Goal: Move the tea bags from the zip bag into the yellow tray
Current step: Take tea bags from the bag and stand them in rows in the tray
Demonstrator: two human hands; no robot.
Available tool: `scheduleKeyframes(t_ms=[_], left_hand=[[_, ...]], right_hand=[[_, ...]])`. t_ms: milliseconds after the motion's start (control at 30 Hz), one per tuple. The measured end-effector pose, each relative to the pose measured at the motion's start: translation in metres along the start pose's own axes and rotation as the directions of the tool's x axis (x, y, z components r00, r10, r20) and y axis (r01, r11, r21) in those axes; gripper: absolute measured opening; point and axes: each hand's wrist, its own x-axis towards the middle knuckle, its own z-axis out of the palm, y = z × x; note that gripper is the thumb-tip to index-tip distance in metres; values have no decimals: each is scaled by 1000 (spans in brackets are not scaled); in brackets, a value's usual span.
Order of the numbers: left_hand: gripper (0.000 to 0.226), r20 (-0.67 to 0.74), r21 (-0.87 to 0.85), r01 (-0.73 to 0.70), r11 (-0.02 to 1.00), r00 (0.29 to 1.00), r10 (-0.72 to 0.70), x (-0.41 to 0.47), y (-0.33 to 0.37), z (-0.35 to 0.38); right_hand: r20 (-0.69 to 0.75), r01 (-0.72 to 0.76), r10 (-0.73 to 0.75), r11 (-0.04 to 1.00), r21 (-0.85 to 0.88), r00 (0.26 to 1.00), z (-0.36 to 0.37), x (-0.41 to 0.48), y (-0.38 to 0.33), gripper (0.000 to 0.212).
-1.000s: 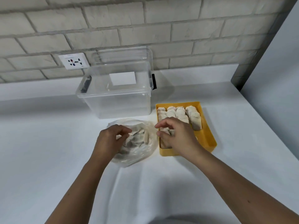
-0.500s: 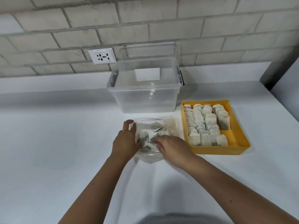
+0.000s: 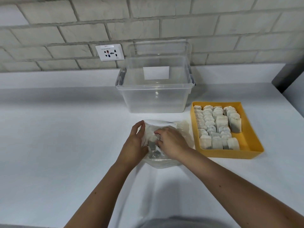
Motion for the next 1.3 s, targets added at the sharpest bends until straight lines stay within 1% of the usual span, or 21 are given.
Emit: scheduleKeyframes(t_ms=[100,233,367,467,533,633,733,800,833,900,967,1000,1033,1100,1167,1233,1300], left_hand=[[87,-6,-13,-14,1000,1000,14,0,0,1],[87,-12,-25,-8,1000,1000,8,0,1,0],[85,-20,39,0,999,1000,1,-3,3,-3],[74,-36,79,13,997,999,-10,-6,1,-7],[62,-52,39,-2,999,999,4,-9,1,-9],[50,-99,-3,-15,1000,995,15,-13,7,-10],[45,-150,-69,-71,995,987,60,-18,21,-16],[39,-153,-114,-120,986,983,102,-23,34,-20],[36,-140,-152,-122,981,985,101,-25,39,-23],[35,-110,-311,-81,947,993,49,-28,51,-26],[34,-100,-493,-24,869,995,-29,-30,59,-28],[33,-100,-541,-10,841,994,-53,-30,61,-29],[29,-95,-549,-3,836,994,-59,-31,62,-29],[26,-48,-491,31,870,997,-62,-30,59,-28],[21,32,-471,95,877,995,-91,-27,57,-27],[11,67,-571,152,807,988,-138,-25,57,-26],[11,92,-684,210,698,975,-203,-24,56,-25]], right_hand=[[-27,-33,33,999,5,999,10,8,2,36],[-57,-18,18,1000,10,998,11,9,6,16],[-63,17,-13,998,59,998,-2,-4,7,8],[-114,18,6,978,210,993,-20,-18,11,11],[-115,-6,50,934,356,992,-33,-26,14,17],[-109,-24,96,850,526,989,-48,-35,17,17],[-146,29,71,805,592,987,-55,-44,13,16],[-170,56,61,792,608,984,-56,-48,9,15],[-176,62,60,786,615,983,-55,-49,8,15],[-188,66,63,790,609,980,-53,-50,7,15],[-201,68,71,789,610,977,-52,-50,8,16],[-204,68,78,781,621,976,-52,-50,9,15],[-205,66,86,769,636,975,-53,-50,10,14],[-194,60,102,726,685,976,-54,-49,10,13],[-172,49,127,650,758,977,-54,-48,11,12],[-156,37,155,586,809,975,-54,-47,13,12],[-169,39,164,597,802,972,-53,-47,13,13]])
